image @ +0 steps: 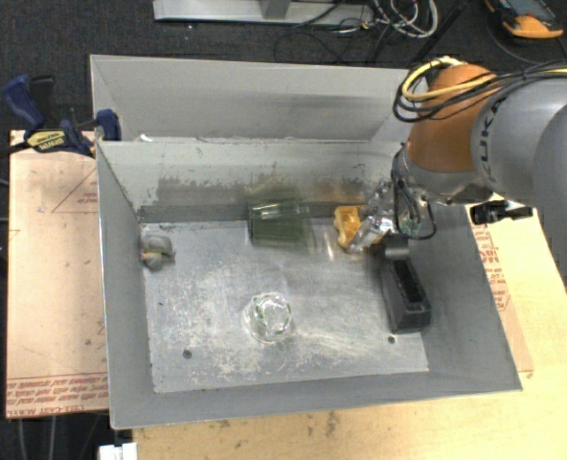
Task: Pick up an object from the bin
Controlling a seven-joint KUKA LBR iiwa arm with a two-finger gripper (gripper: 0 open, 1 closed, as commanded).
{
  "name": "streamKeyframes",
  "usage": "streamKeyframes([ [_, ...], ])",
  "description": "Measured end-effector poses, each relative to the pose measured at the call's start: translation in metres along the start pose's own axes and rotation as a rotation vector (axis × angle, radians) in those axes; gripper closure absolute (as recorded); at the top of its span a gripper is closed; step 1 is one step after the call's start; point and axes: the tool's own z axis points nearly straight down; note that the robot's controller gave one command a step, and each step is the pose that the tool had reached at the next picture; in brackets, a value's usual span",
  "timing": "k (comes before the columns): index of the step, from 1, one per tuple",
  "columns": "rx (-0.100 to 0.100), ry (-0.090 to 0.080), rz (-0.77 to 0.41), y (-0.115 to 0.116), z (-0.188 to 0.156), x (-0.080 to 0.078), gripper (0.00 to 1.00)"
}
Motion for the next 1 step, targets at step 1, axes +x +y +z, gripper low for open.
streamKeyframes([
  [1, 0.000, 0.000, -0.001, 0.0001, -0.0001, 0.0000, 1.00],
])
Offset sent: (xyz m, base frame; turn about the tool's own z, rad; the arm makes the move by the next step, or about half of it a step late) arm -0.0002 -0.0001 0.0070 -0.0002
